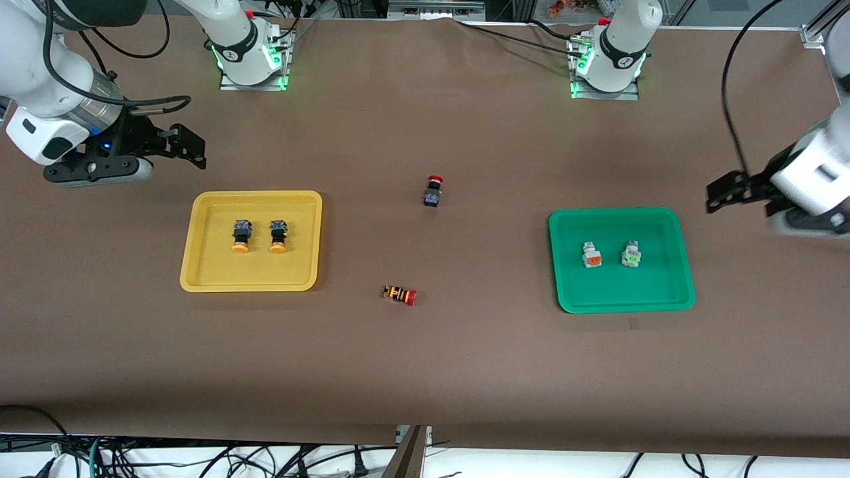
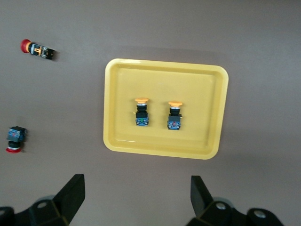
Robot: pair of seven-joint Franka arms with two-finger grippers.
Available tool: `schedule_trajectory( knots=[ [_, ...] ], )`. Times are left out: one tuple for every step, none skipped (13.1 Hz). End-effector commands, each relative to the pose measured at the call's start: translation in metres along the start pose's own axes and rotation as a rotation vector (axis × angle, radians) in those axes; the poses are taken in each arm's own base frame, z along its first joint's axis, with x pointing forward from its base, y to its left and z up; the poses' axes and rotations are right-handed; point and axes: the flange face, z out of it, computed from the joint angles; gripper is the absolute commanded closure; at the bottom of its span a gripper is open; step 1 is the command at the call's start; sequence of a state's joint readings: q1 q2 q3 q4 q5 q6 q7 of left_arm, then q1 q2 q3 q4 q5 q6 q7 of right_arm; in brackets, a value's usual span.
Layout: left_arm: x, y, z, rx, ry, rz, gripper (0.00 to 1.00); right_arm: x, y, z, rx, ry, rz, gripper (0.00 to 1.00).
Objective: Place green and yellow buttons in trays
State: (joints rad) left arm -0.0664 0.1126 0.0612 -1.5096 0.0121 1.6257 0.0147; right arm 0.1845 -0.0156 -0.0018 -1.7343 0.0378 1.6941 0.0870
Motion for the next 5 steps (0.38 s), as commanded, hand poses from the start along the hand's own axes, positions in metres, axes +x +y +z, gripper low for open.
schedule_trajectory(
  knots=[
    [-0.023, -0.01, 0.003, -0.028, -0.011, -0.011, 0.0, -0.001, 0.002, -0.017, -0.033, 0.006, 0.012, 0.01],
    [-0.033, -0.007, 0.002, -0.031, -0.015, -0.013, 0.0, -0.002, 0.003, -0.017, -0.03, 0.003, 0.018, 0.01],
    [-0.037, -0.006, 0.005, -0.032, -0.023, -0.009, 0.0, -0.004, 0.004, -0.016, -0.032, -0.014, 0.024, 0.01],
    [-0.041, -0.001, 0.003, -0.025, -0.022, 0.0, 0.0, -0.006, 0.006, -0.016, -0.027, -0.029, 0.03, 0.01],
    [-0.041, 0.001, 0.003, -0.019, -0.025, 0.005, 0.0, -0.006, 0.005, -0.015, -0.026, -0.031, 0.03, 0.01]
  ],
)
